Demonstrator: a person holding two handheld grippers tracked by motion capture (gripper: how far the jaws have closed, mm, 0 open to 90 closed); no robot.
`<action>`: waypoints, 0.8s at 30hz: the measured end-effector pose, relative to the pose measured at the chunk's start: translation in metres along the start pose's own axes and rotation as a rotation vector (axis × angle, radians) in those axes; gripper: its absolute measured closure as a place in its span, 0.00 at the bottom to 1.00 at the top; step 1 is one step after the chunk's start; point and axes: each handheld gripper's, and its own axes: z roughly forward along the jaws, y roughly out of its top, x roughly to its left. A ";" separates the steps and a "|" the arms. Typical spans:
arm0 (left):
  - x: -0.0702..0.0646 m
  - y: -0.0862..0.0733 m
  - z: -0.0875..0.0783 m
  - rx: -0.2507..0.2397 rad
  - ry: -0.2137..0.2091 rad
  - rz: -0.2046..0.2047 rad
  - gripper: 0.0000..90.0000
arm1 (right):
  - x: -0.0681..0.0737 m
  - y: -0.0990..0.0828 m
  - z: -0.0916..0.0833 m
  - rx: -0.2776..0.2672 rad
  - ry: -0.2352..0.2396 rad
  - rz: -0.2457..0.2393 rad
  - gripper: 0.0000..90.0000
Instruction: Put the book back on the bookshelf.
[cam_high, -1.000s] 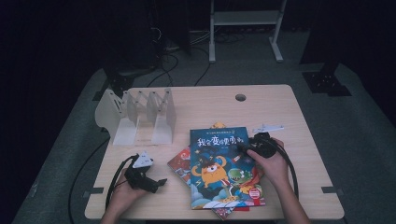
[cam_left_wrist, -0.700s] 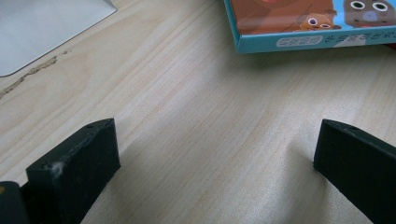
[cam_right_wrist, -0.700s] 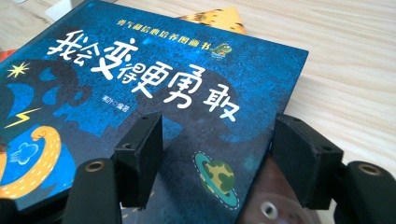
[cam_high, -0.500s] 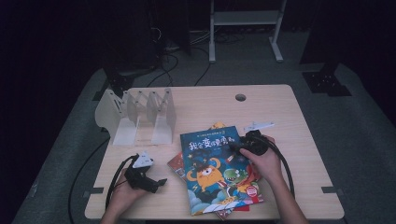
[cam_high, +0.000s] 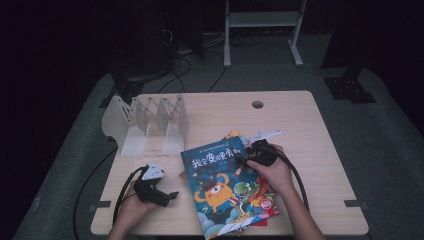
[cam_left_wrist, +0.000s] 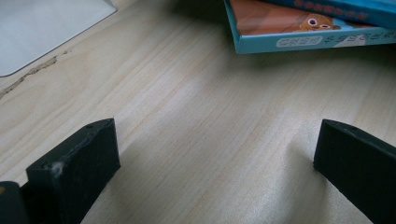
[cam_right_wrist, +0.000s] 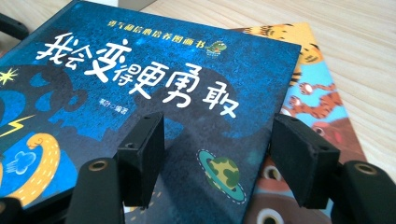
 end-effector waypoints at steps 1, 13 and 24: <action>0.000 0.000 0.000 0.000 0.000 0.000 0.00 | 0.000 0.000 0.000 0.000 0.000 0.000 0.39; 0.000 0.000 0.000 0.000 0.000 0.000 0.00 | 0.004 0.003 0.003 0.012 0.039 -0.022 0.39; 0.000 0.000 0.000 0.000 0.000 0.000 0.00 | 0.005 0.002 -0.009 -0.001 0.016 -0.043 0.40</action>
